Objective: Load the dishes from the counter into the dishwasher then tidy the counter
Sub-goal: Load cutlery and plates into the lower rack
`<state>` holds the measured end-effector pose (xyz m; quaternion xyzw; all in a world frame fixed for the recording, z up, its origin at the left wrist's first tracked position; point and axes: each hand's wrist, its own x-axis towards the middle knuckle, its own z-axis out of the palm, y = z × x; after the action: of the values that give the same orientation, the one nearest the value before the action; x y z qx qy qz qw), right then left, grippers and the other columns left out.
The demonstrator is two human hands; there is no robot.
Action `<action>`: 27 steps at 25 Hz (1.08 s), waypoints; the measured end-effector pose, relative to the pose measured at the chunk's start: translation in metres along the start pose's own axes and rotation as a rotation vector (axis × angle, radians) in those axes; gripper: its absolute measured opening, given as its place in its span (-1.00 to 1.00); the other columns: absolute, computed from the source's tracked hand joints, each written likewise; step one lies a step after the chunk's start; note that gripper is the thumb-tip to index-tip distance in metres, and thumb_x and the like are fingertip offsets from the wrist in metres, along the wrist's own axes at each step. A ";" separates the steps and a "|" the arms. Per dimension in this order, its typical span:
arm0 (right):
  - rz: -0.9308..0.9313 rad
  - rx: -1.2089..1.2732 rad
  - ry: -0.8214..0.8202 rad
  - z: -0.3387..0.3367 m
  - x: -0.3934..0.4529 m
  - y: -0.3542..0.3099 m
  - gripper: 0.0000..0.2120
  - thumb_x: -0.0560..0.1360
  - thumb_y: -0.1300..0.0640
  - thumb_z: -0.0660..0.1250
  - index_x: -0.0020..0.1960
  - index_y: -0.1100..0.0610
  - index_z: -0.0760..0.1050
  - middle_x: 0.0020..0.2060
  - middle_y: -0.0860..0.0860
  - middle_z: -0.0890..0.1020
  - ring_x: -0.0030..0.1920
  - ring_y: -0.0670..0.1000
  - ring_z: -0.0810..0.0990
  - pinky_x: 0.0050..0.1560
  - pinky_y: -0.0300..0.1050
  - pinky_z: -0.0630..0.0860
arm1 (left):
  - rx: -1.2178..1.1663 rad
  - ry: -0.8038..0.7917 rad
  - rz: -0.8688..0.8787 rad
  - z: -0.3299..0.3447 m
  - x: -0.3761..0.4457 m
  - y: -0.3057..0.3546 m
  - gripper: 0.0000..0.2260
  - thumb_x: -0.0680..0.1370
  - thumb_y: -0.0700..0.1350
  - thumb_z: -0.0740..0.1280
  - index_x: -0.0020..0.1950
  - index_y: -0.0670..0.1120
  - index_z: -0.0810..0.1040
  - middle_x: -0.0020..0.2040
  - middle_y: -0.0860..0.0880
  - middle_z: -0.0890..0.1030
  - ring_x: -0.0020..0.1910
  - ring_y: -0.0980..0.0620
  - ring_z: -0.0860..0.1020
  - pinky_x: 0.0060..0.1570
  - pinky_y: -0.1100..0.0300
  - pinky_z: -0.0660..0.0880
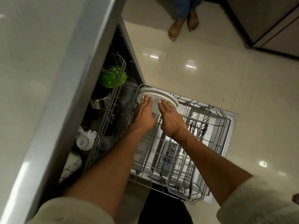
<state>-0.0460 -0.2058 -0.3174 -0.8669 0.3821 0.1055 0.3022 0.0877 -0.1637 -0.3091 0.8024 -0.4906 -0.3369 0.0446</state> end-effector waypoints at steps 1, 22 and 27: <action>-0.022 -0.019 -0.013 -0.007 -0.007 -0.009 -0.21 0.53 0.25 0.21 0.63 0.21 -0.14 0.62 0.17 -0.07 0.62 0.11 -0.09 0.55 -0.13 -0.23 | -0.002 0.011 0.009 -0.002 -0.011 0.003 -0.26 0.51 -0.28 0.31 0.60 -0.22 -0.02 0.62 -0.19 -0.04 0.61 -0.08 -0.07 0.56 0.12 -0.09; -0.467 -0.366 -0.175 0.027 -0.241 -0.162 -0.24 0.64 -0.10 0.14 0.63 0.12 -0.21 0.60 0.06 -0.14 0.62 0.05 -0.15 0.56 -0.05 -0.27 | -0.071 0.186 -0.312 0.035 -0.339 -0.022 -0.26 0.60 -0.03 0.26 0.62 -0.17 -0.12 0.63 -0.12 -0.11 0.61 -0.01 -0.14 0.56 0.12 -0.18; -0.589 -0.348 -0.192 0.061 -0.326 -0.210 -0.27 0.60 0.06 0.17 0.64 0.16 -0.12 0.63 0.11 -0.02 0.62 0.04 -0.07 0.61 -0.04 -0.11 | -0.172 0.432 -0.400 0.060 -0.465 -0.032 -0.33 0.58 -0.15 0.21 0.62 -0.17 -0.03 0.63 -0.12 0.00 0.61 -0.02 -0.05 0.57 0.12 -0.13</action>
<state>-0.1141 0.1374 -0.1378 -0.9644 0.0621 0.1585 0.2022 -0.0584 0.2480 -0.1369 0.9293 -0.2718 -0.2010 0.1485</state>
